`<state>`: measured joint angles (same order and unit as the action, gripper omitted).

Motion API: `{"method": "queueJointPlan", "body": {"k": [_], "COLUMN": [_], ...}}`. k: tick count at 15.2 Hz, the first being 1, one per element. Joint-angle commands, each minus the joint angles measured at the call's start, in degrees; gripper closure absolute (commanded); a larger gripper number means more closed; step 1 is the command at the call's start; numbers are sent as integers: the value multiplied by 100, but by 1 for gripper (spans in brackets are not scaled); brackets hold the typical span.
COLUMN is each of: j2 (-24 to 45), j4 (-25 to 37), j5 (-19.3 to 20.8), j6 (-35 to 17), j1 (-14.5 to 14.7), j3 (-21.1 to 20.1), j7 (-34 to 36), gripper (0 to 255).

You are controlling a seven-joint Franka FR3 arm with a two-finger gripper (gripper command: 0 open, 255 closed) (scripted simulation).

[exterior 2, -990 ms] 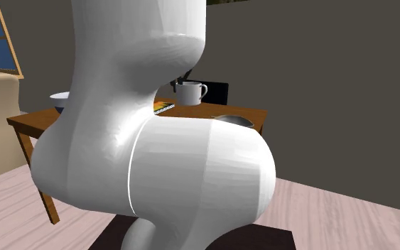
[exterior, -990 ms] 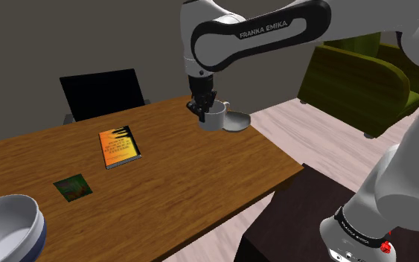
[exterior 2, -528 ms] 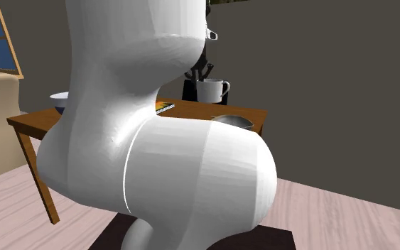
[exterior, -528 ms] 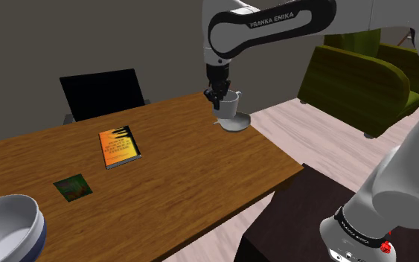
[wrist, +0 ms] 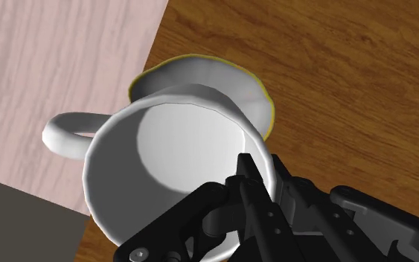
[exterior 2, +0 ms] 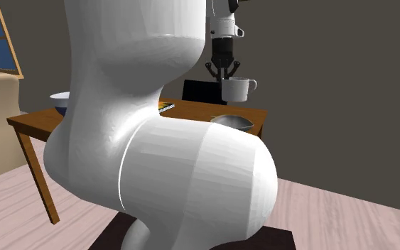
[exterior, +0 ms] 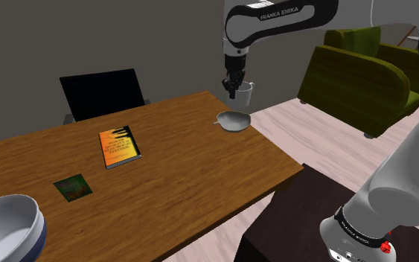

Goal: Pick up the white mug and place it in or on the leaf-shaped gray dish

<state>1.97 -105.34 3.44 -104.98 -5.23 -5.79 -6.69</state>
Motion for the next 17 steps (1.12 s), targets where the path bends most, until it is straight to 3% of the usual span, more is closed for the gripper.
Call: {"method": "queueJointPlan", "body": {"k": [1, 17], "j2": [40, 336], "j4": [-65, -899], "j5": [7, 68], "j6": [-107, -1234], "j1": [-23, -23], "j3": [21, 27], "j7": [-46, 39], "gripper": [255, 255]}}
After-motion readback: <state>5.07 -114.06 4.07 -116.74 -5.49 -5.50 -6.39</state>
